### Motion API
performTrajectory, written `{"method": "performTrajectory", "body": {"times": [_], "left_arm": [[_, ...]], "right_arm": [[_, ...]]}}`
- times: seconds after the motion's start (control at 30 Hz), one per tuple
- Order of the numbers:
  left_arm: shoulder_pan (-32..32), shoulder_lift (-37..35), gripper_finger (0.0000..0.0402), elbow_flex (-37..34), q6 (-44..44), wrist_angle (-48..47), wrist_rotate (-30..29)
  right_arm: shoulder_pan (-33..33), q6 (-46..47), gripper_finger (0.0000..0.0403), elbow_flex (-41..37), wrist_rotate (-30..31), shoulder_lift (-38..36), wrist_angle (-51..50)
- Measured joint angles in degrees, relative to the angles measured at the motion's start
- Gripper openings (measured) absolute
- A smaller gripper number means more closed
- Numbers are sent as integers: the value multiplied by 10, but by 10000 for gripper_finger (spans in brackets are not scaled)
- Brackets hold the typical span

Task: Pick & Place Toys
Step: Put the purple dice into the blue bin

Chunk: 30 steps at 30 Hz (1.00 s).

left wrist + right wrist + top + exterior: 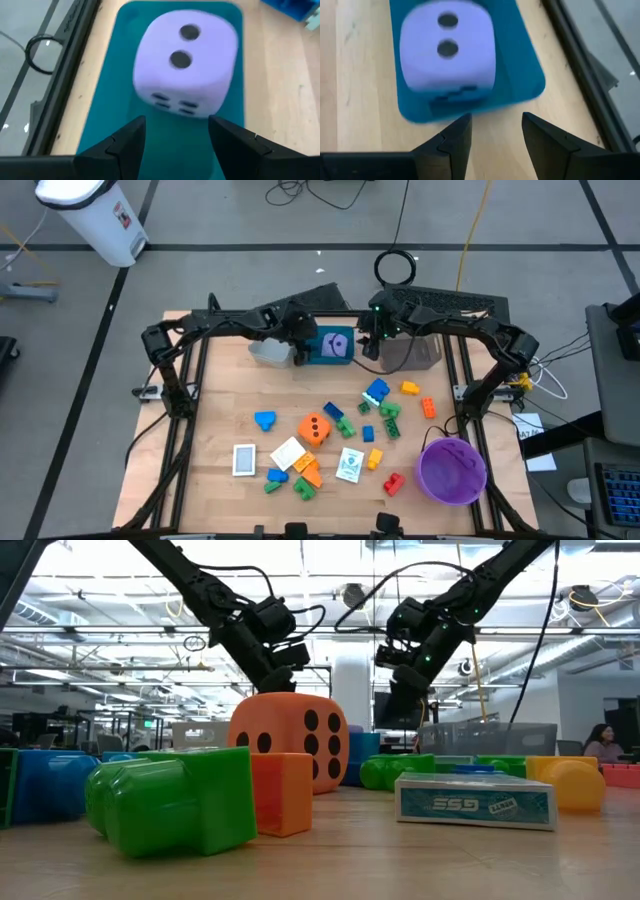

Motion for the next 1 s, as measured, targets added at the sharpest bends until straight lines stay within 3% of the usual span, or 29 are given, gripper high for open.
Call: {"method": "performTrajectory", "body": {"times": [1.0], "left_arm": [[-34, 38, 223, -1, -70, 107, 29]], "right_arm": [[31, 9, 166, -1, -16, 32, 11]]}}
